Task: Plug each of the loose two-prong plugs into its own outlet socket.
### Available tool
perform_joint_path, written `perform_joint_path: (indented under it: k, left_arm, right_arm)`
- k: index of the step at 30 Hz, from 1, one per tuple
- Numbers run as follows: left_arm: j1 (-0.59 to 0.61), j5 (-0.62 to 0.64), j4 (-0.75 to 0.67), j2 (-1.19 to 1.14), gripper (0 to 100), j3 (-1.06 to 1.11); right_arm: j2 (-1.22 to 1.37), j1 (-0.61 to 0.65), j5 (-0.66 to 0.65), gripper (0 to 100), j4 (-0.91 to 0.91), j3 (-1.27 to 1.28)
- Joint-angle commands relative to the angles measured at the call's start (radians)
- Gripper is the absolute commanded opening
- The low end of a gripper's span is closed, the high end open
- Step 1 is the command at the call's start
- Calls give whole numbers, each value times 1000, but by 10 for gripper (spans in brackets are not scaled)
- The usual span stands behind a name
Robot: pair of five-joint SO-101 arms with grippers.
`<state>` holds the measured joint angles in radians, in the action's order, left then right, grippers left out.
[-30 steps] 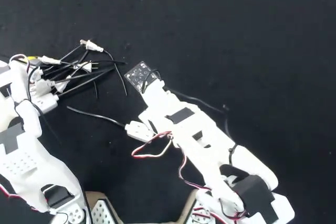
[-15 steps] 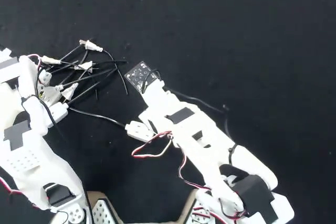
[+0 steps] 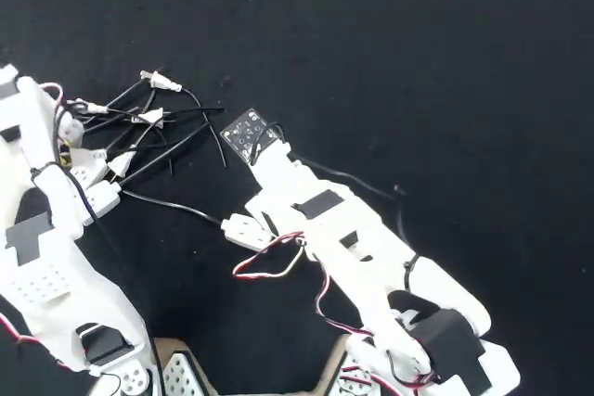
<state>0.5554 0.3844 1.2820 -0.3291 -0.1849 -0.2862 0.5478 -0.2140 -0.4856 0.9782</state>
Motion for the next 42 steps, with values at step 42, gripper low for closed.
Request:
perform_joint_path:
  k: [42]
  left_arm:
    - [-377,-629,160,-282,214,-492]
  right_arm:
    - [-5,-146,48,215,23,-74]
